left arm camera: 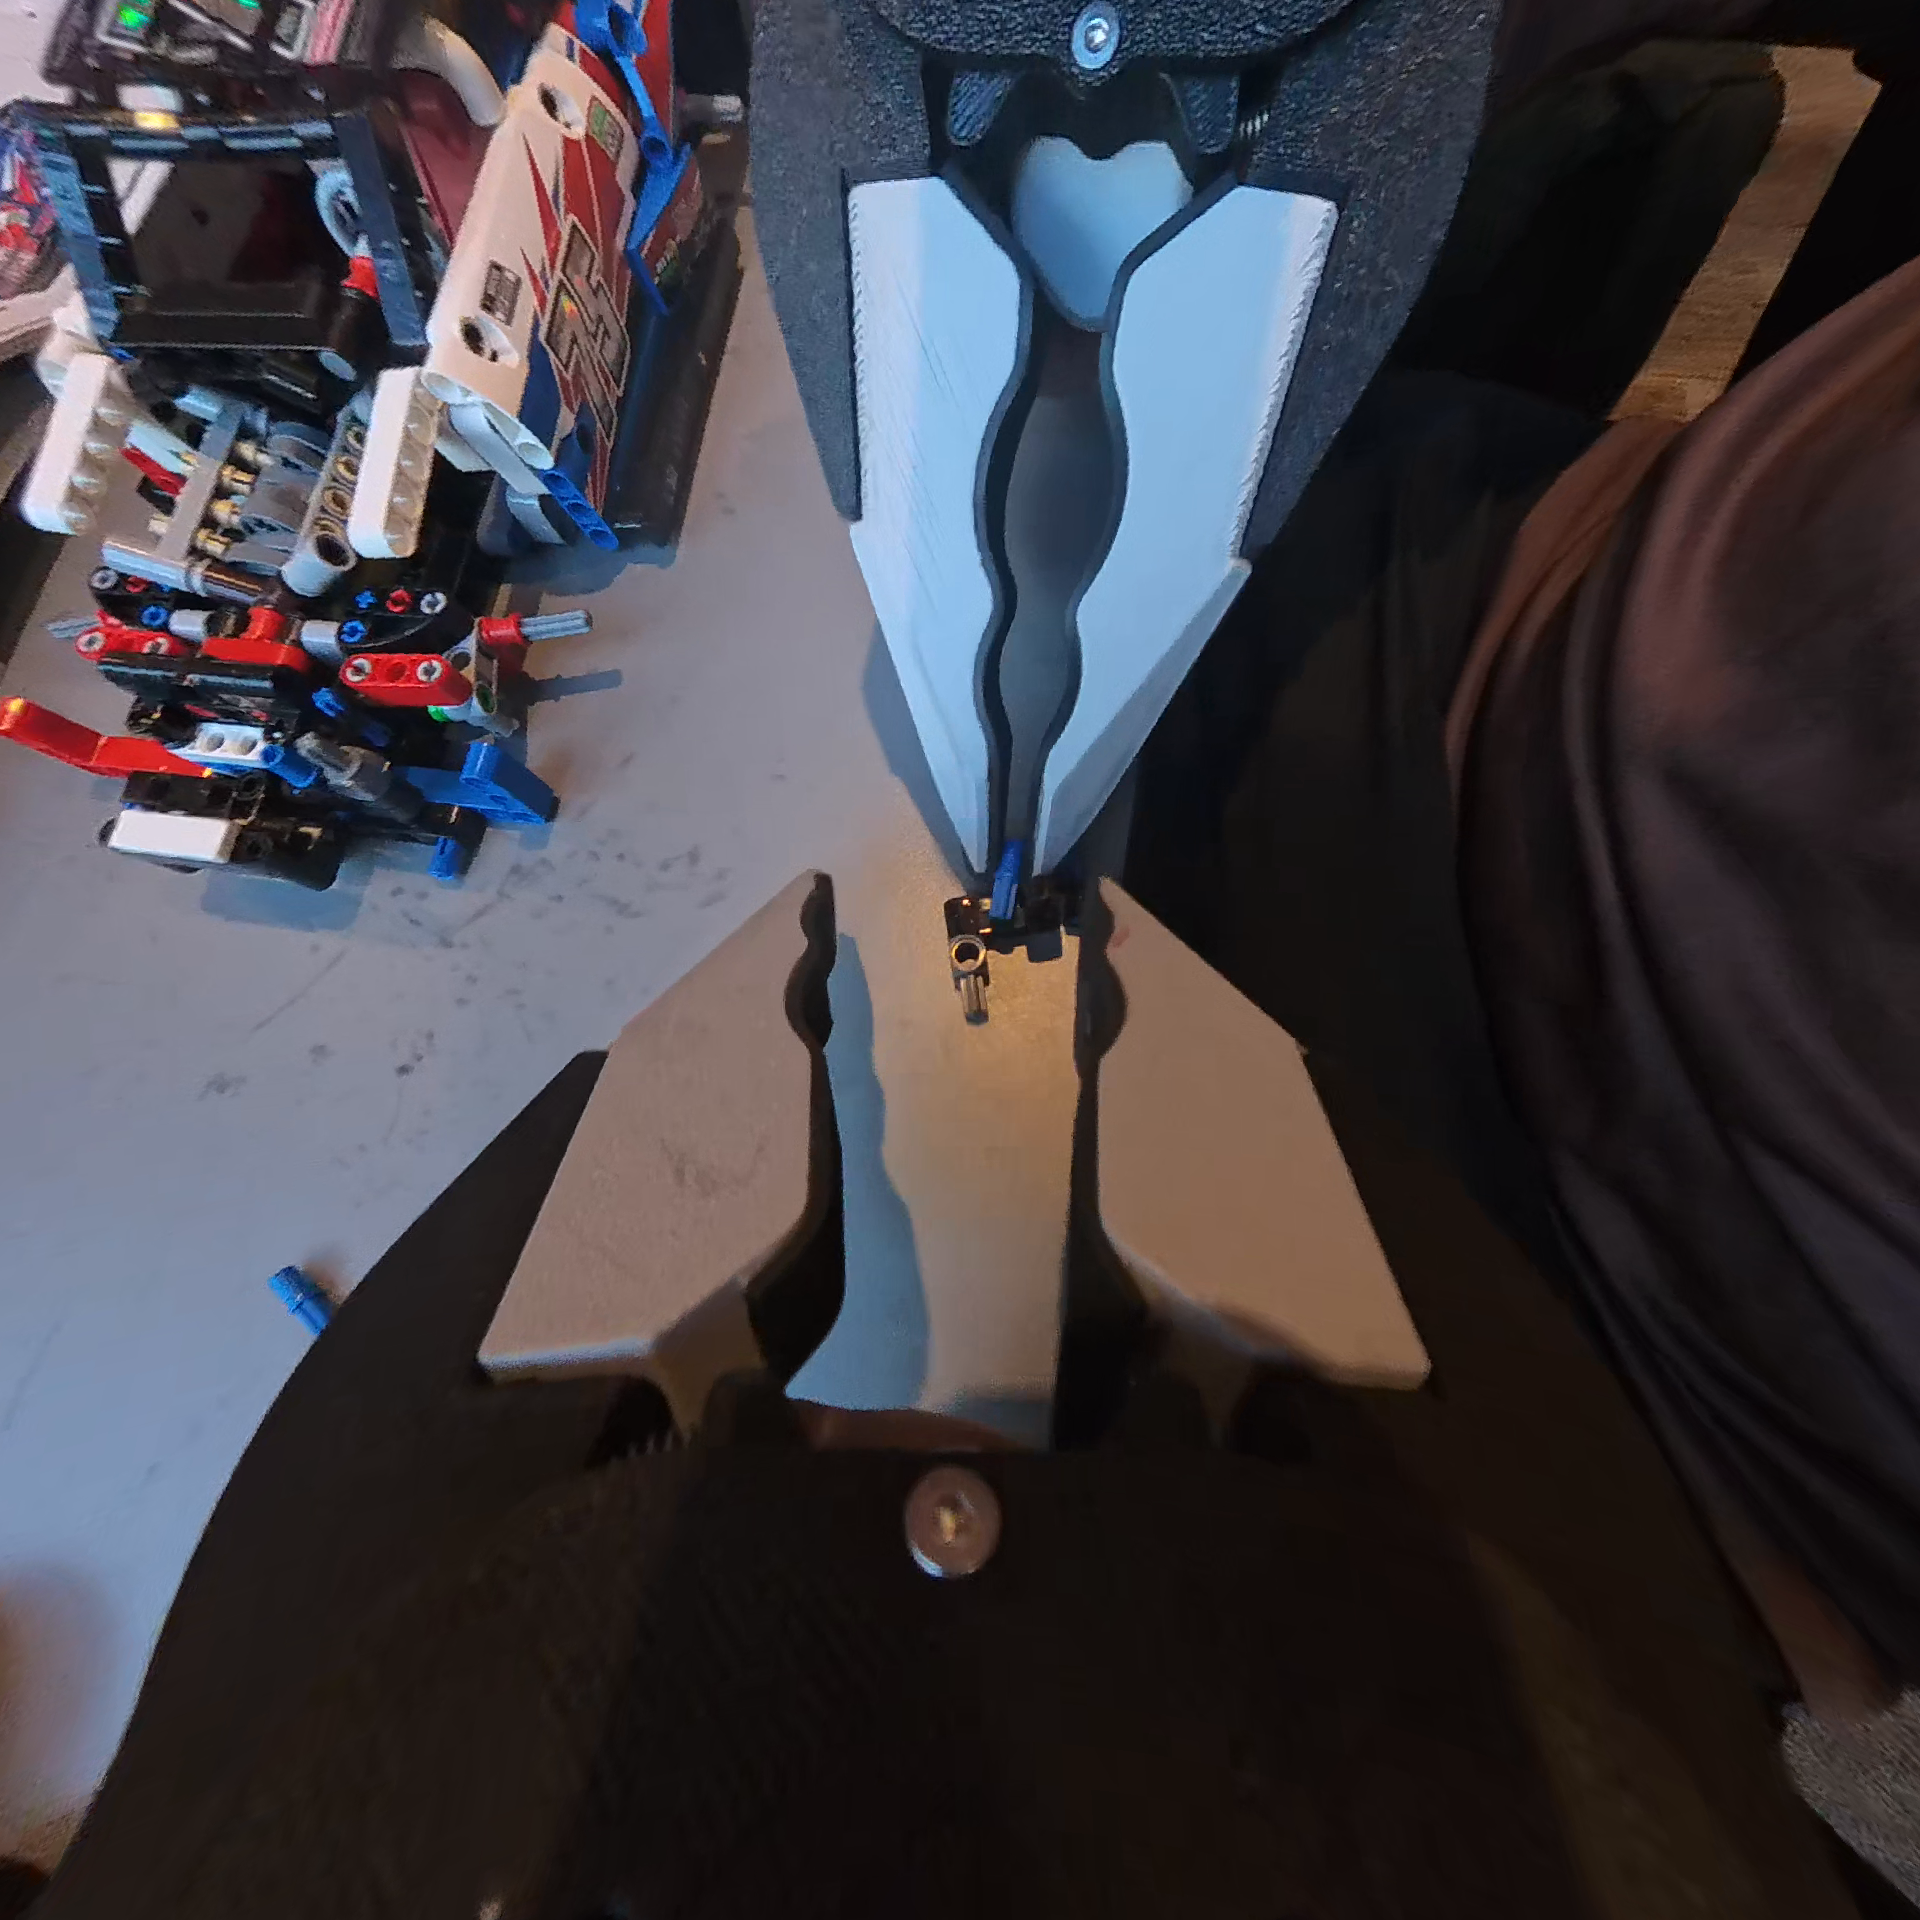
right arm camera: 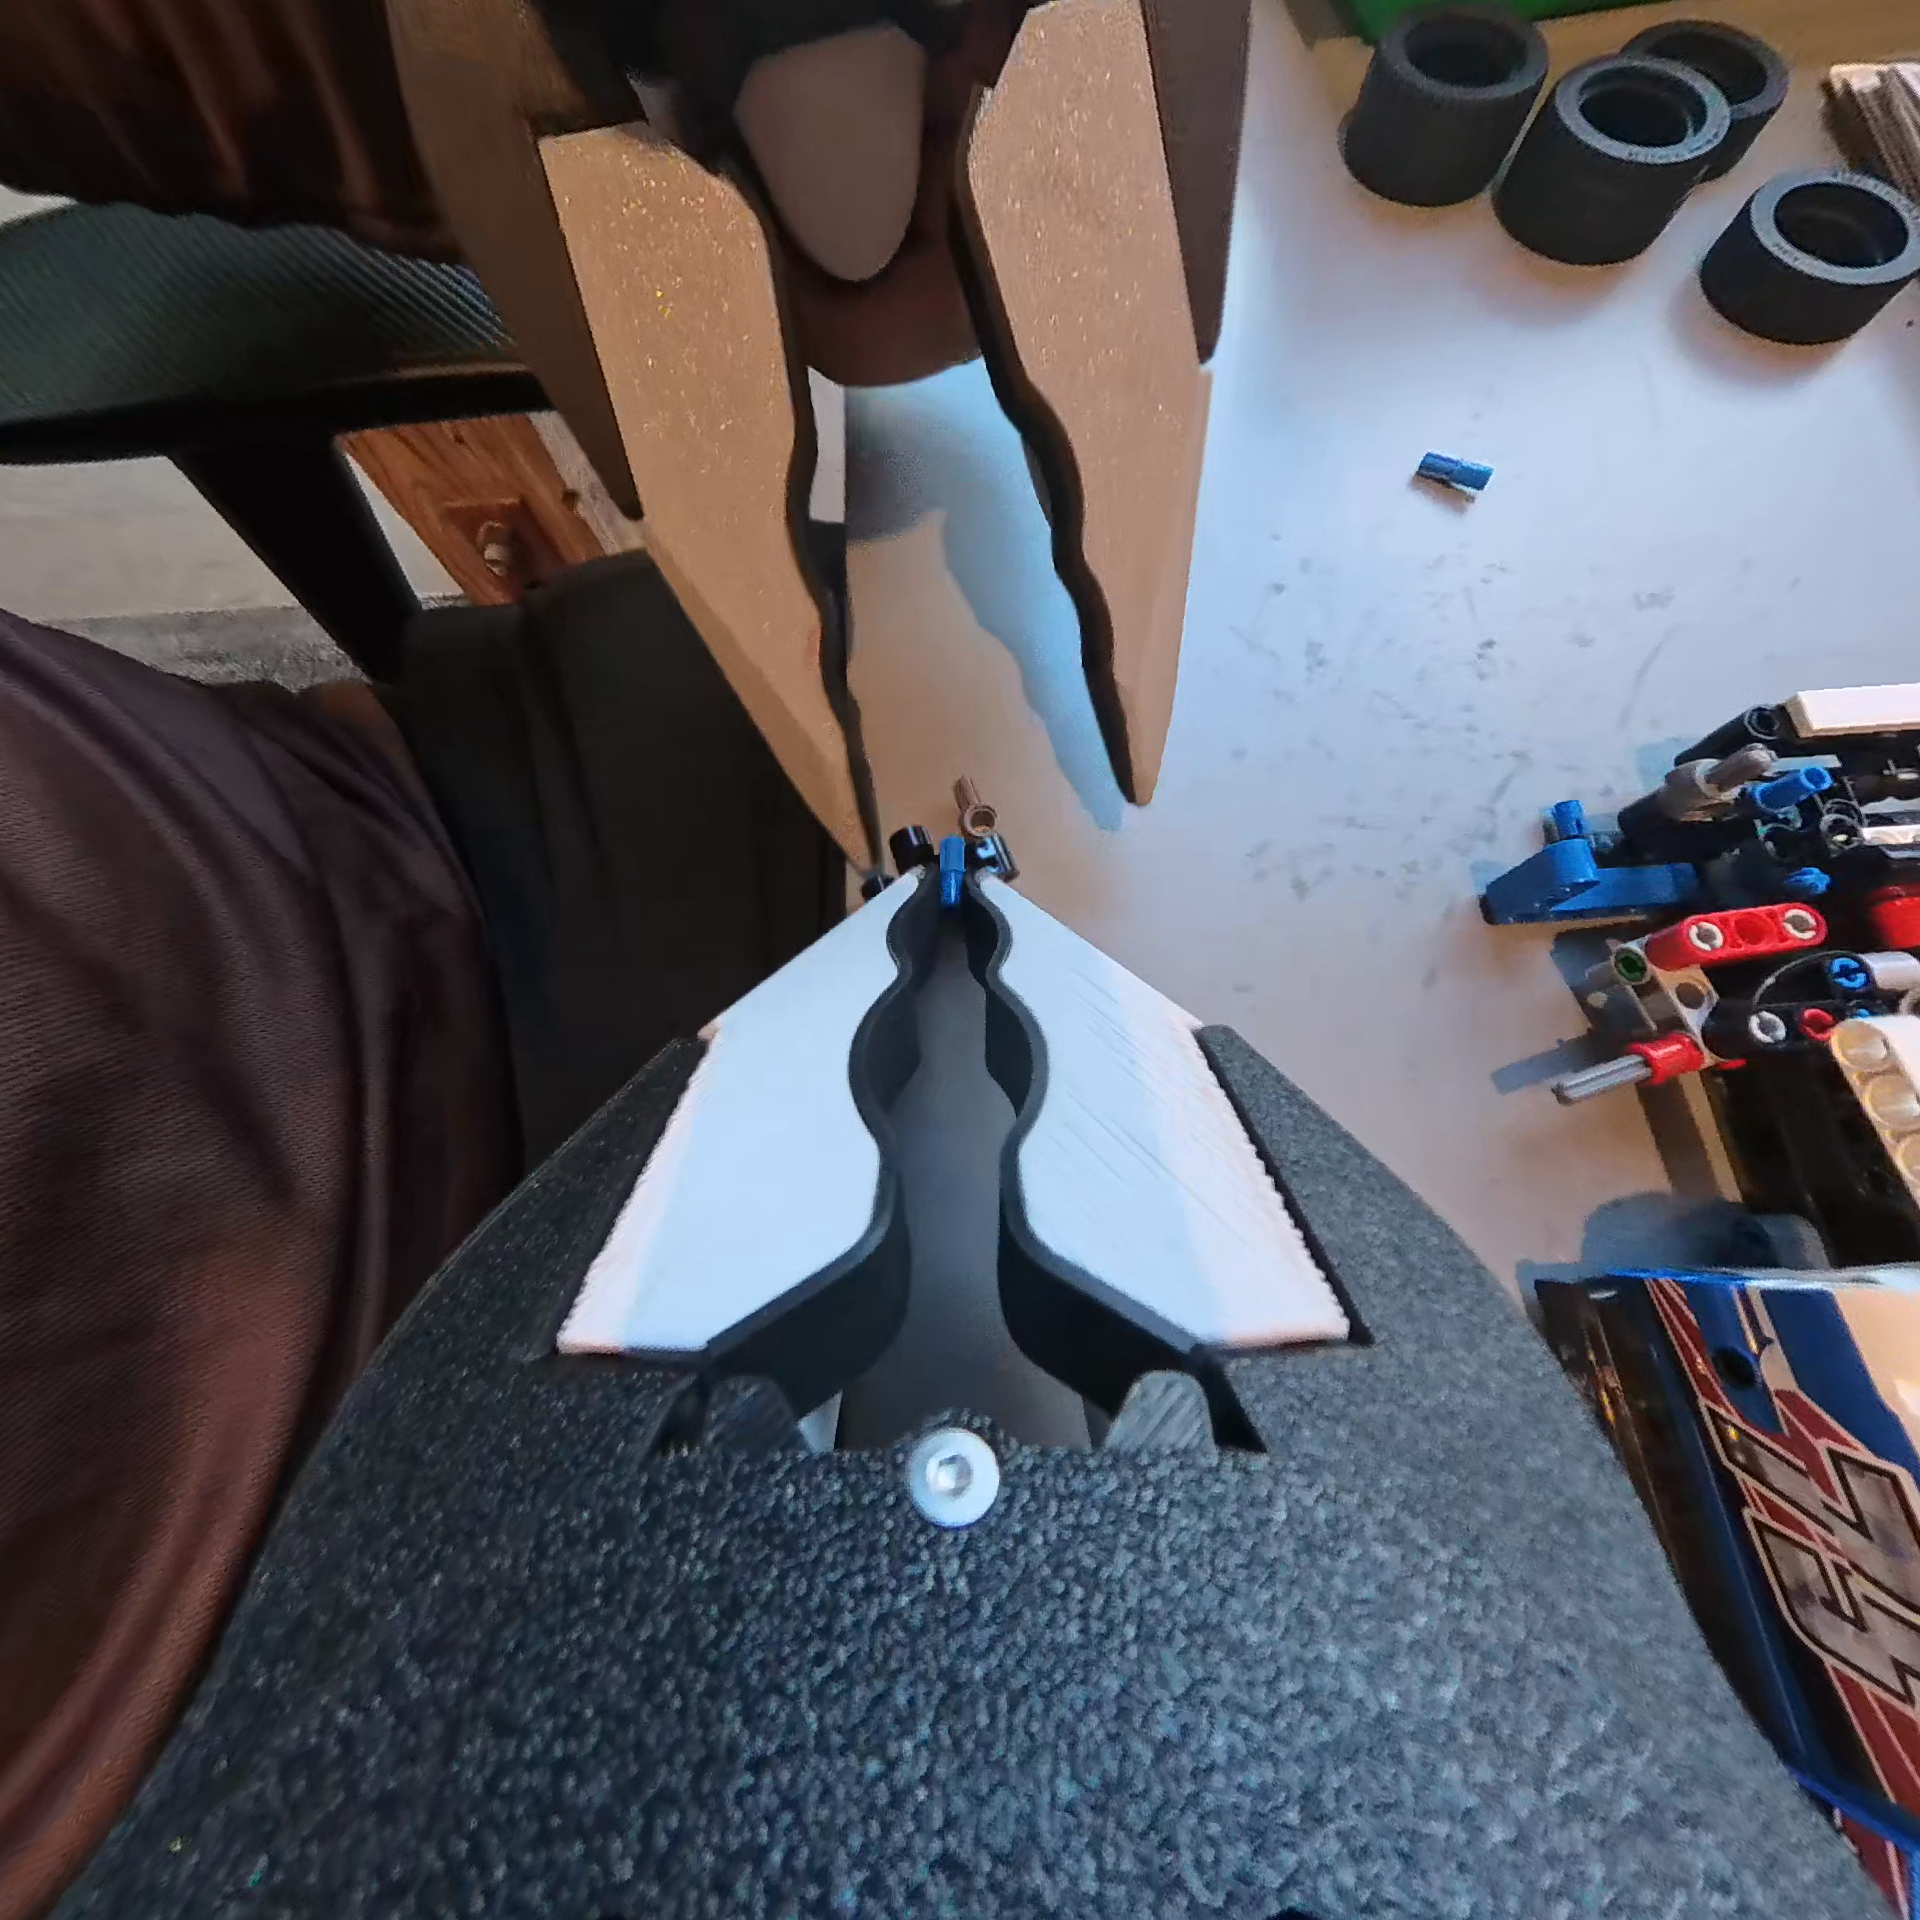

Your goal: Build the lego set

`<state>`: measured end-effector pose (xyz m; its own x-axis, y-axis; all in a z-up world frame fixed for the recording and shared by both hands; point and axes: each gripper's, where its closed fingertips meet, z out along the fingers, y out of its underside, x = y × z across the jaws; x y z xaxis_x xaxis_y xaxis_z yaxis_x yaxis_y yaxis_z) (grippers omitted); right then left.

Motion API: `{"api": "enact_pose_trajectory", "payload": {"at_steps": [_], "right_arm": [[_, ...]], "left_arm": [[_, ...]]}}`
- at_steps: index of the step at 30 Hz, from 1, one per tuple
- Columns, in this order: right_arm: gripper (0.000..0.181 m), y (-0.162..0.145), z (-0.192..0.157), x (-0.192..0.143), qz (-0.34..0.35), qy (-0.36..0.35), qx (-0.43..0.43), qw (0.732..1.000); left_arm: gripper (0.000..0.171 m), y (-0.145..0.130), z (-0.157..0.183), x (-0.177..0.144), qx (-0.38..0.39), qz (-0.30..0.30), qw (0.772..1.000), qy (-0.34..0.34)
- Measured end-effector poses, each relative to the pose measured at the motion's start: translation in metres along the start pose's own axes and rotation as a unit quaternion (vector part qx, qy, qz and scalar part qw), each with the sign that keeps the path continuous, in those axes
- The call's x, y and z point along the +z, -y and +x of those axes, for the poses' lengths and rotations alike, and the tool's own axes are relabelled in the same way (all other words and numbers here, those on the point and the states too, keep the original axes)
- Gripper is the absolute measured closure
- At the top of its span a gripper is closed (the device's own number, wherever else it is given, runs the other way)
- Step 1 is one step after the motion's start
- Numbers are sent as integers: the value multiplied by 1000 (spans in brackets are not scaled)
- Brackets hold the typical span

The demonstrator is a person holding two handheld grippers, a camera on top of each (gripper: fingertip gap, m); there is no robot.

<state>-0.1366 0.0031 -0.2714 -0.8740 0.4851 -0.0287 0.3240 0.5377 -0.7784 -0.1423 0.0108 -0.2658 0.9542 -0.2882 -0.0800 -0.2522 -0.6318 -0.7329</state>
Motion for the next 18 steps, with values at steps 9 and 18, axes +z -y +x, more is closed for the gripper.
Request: {"api": "enact_pose_trajectory", "payload": {"at_steps": [9,18], "right_arm": [[177,5,-1,-11,33,-6,-16,999],[177,20,-8,-23,74,-5,-34,997]], "left_arm": [[145,2,0,-15,-8,14,999,34],[160,17,12,-11,37,11,999,15]]}}
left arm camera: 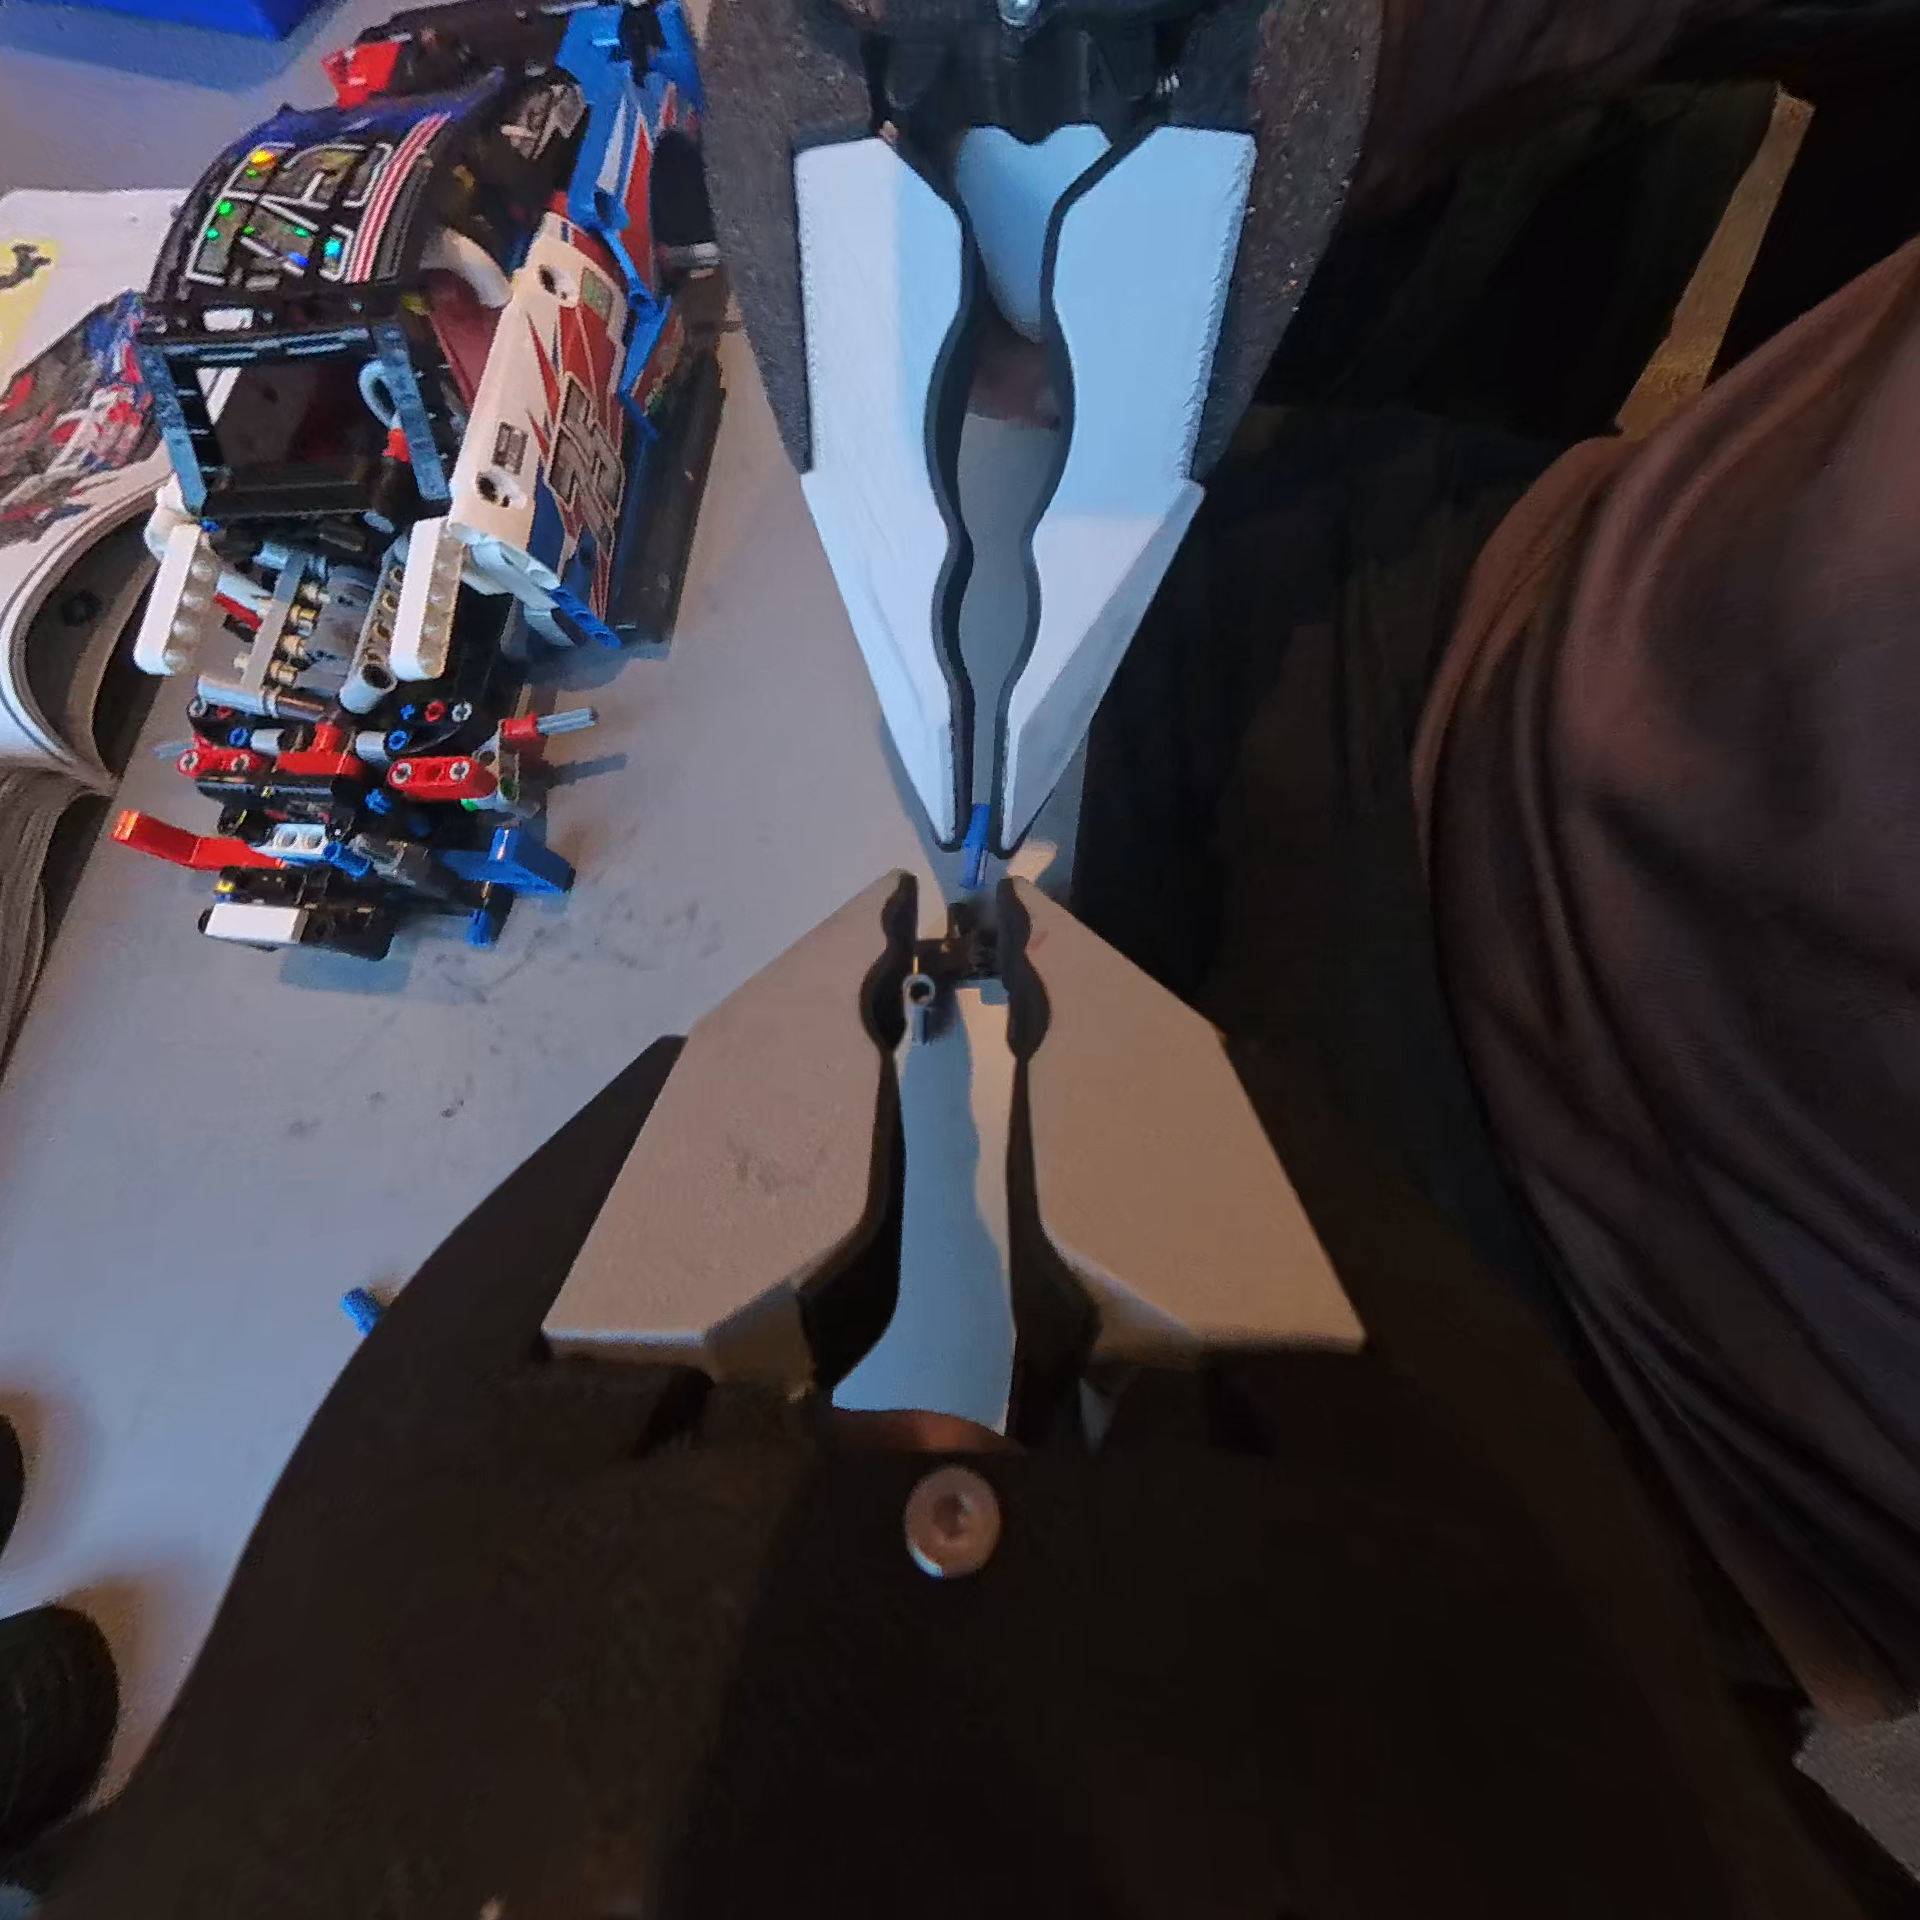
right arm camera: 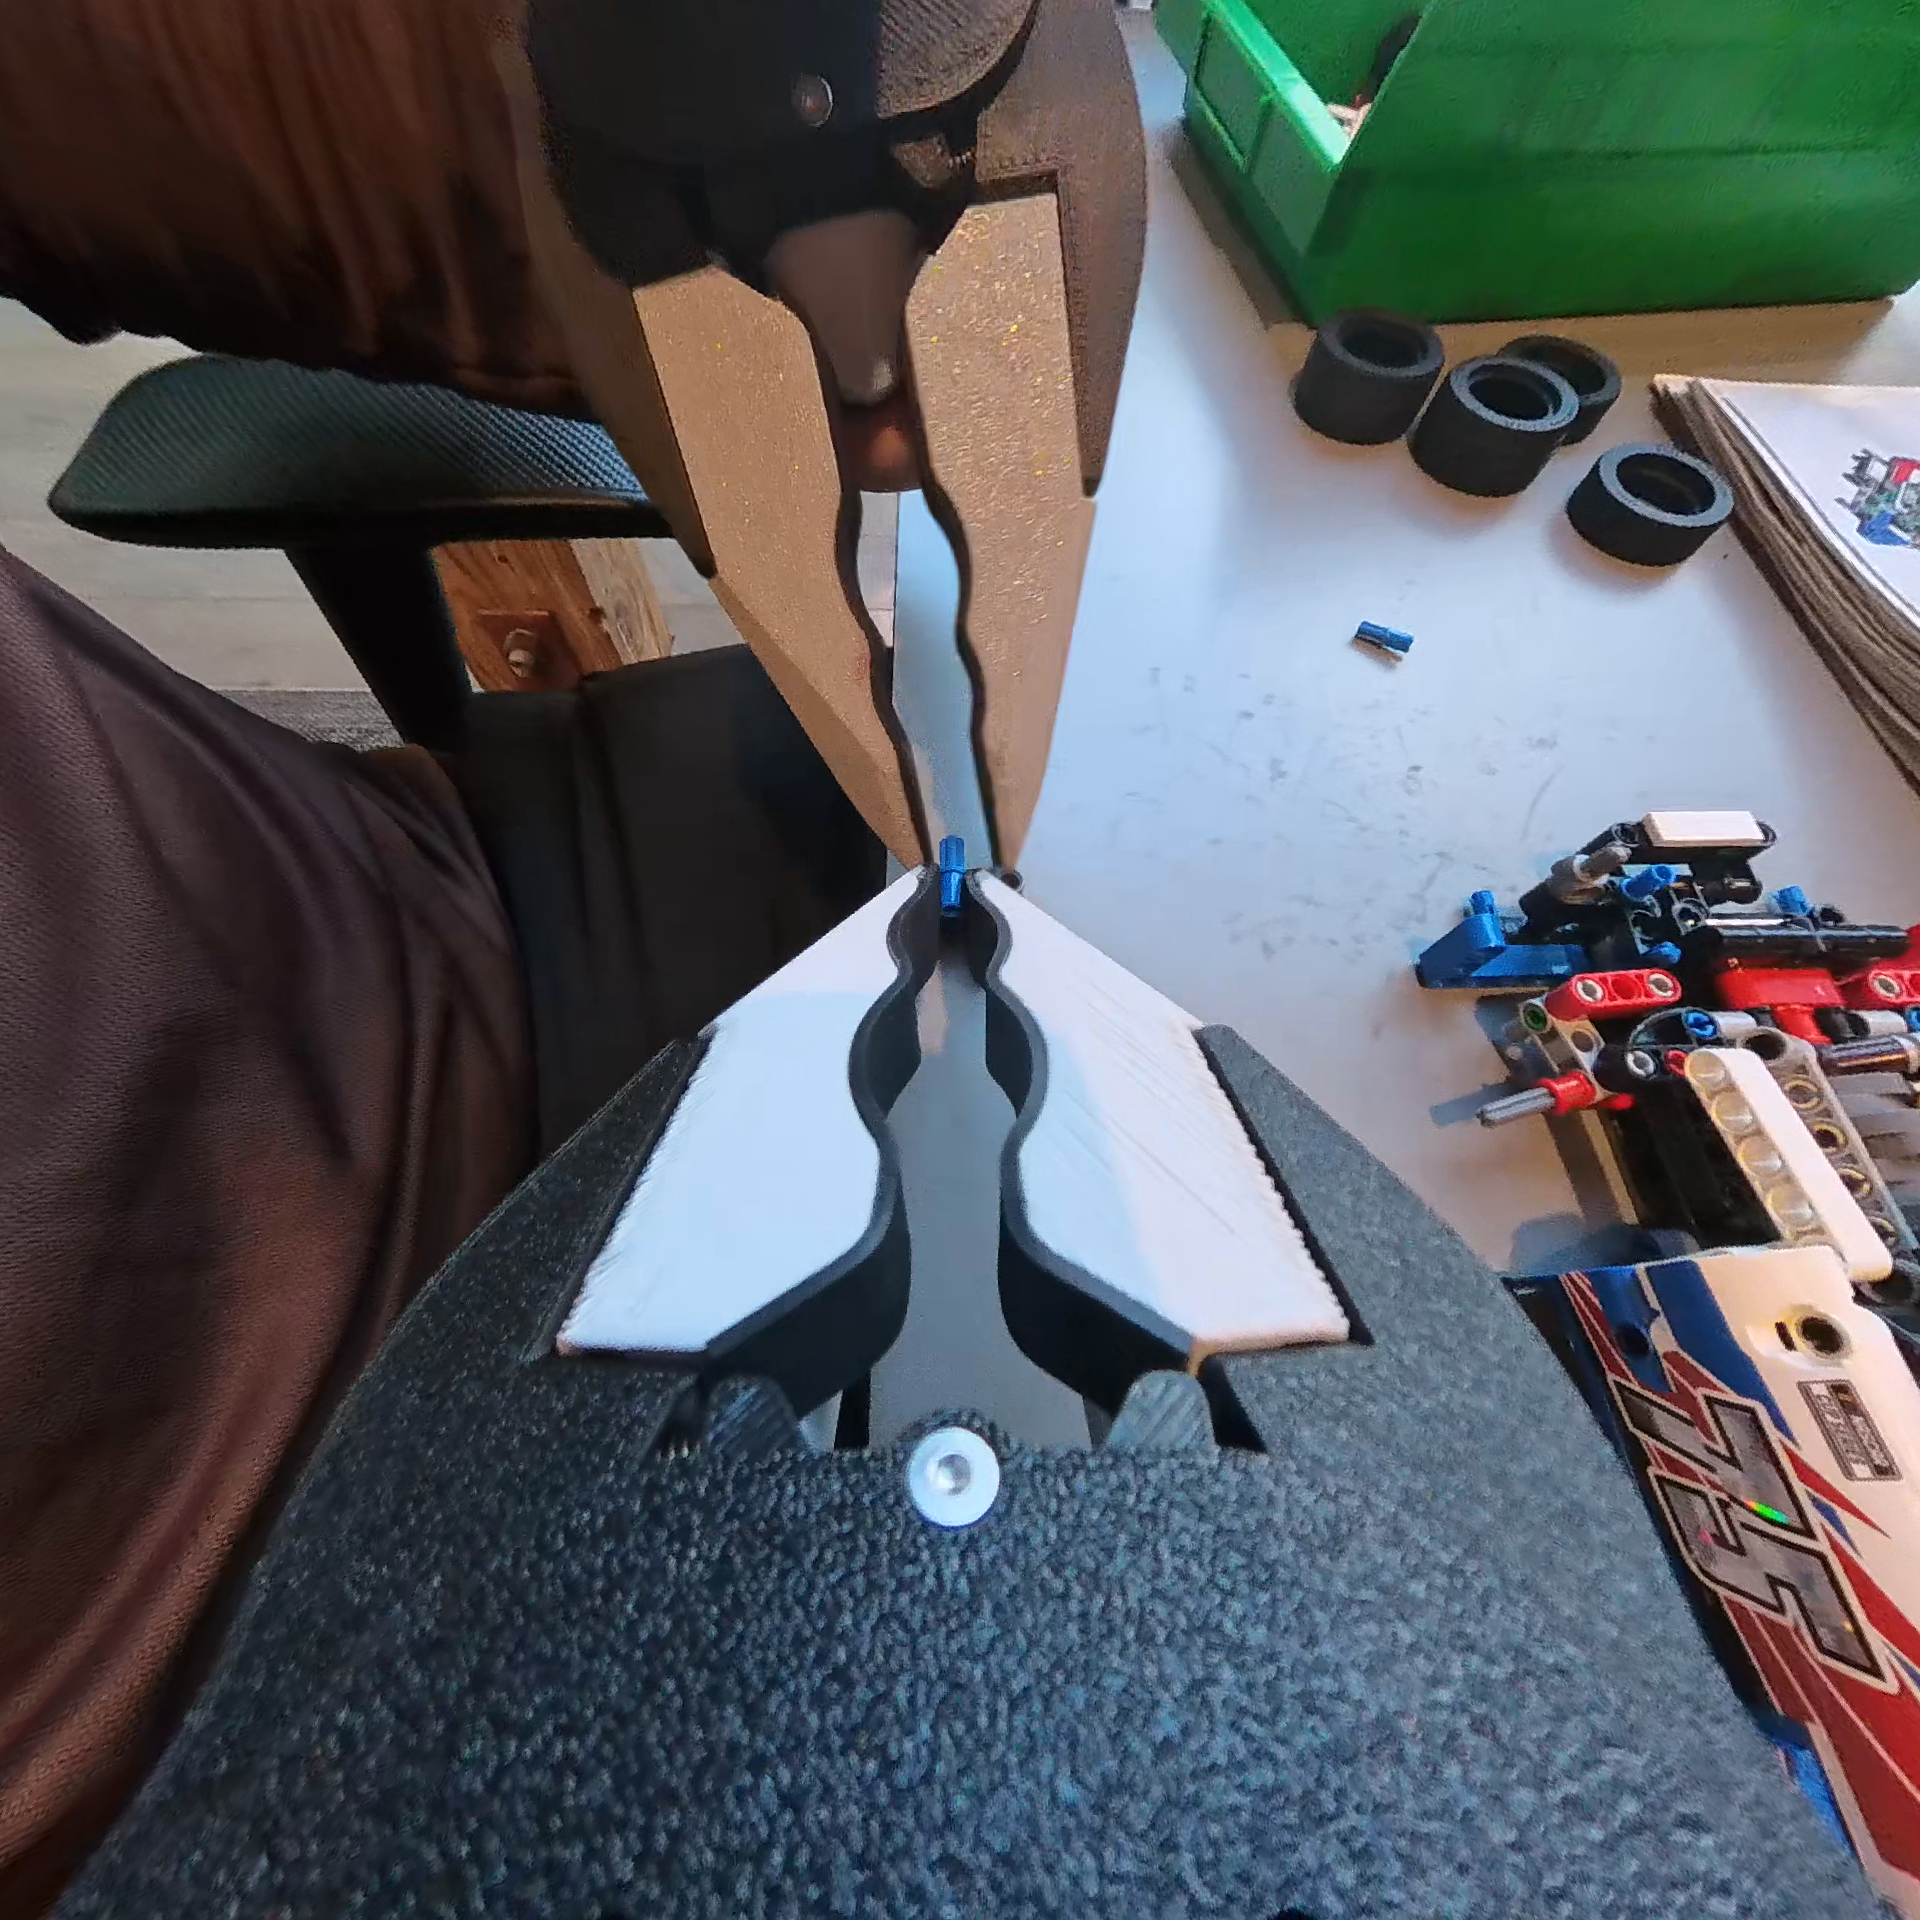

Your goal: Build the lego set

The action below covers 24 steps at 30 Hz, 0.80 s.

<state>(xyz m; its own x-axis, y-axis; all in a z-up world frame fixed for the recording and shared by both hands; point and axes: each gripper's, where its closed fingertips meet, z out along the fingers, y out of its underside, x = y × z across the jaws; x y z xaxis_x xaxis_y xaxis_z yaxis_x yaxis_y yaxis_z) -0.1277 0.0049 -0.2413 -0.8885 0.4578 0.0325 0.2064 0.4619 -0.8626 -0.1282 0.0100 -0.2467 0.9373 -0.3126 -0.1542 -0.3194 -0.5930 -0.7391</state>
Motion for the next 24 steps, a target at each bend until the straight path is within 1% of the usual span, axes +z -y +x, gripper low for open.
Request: {"api": "enact_pose_trajectory", "payload": {"at_steps": [2,3,11,24], "right_arm": [[177,0,0,0,0,1,1,1000],[177,0,0,0,1,2,2,1000],[177,-2,-4,-3,3,13,4,1000],[176,-5,0,-5,0,-1,-3,1000]], "left_arm": [[170,1,2,1,14,-3,1000,-2],[171,2,3,1,20,-2,1000,0],[171,4,6,2,48,6,999,11],[171,2,2,4,38,4,999,17]]}}
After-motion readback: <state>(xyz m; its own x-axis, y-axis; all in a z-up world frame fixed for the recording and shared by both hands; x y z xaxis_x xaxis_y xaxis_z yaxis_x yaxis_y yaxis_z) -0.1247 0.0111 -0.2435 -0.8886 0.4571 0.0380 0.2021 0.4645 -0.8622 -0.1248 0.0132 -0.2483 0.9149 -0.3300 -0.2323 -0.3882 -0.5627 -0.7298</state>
